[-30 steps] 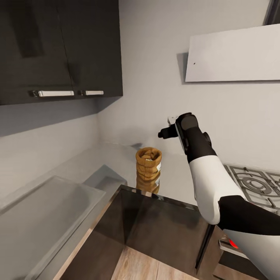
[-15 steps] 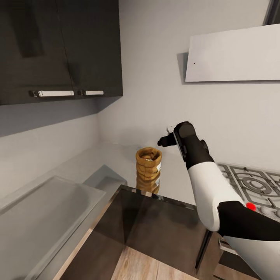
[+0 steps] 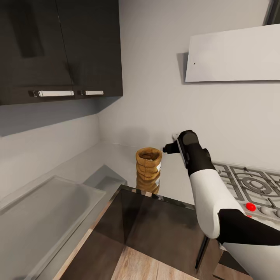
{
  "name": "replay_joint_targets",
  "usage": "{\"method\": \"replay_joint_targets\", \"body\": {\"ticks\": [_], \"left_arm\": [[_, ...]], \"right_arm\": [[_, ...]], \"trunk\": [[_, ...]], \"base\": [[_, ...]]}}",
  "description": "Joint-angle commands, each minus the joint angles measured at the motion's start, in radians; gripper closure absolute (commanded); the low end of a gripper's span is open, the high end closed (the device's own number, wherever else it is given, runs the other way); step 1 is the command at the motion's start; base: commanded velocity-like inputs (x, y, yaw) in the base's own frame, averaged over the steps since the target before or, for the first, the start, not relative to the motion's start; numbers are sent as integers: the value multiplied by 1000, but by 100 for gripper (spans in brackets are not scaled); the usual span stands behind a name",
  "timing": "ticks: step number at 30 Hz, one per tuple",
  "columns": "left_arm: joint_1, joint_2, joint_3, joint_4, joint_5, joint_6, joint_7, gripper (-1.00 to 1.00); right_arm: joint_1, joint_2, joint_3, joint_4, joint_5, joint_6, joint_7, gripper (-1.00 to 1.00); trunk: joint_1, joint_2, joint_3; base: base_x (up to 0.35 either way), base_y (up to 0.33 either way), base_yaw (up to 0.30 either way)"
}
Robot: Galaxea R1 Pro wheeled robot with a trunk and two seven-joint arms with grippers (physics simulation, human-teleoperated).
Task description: In the kitchen, take the popcorn bag from the countertop, put it into the microwave, and heat it until the popcorn is cooked so the cooked popcorn ends up inside the bag.
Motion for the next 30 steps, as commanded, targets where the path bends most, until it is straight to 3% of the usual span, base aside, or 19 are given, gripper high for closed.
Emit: {"method": "replay_joint_targets", "body": {"ticks": [1, 19, 30], "left_arm": [[0, 0, 4, 0, 4, -3, -1, -100], [0, 0, 4, 0, 4, -2, 0, -100], [0, 0, 4, 0, 4, -1, -1, -100]], "right_arm": [[-1, 1, -6, -1, 10, 2, 9, -100], [-1, 1, -9, 13, 4, 2, 13, -100], [-1, 1, -8, 18, 5, 2, 13, -100]], "trunk": [[0, -1, -1], [0, -1, -1], [0, -1, -1]], "base": [[0, 0, 0], [27, 0, 0], [191, 0, 0]]}}
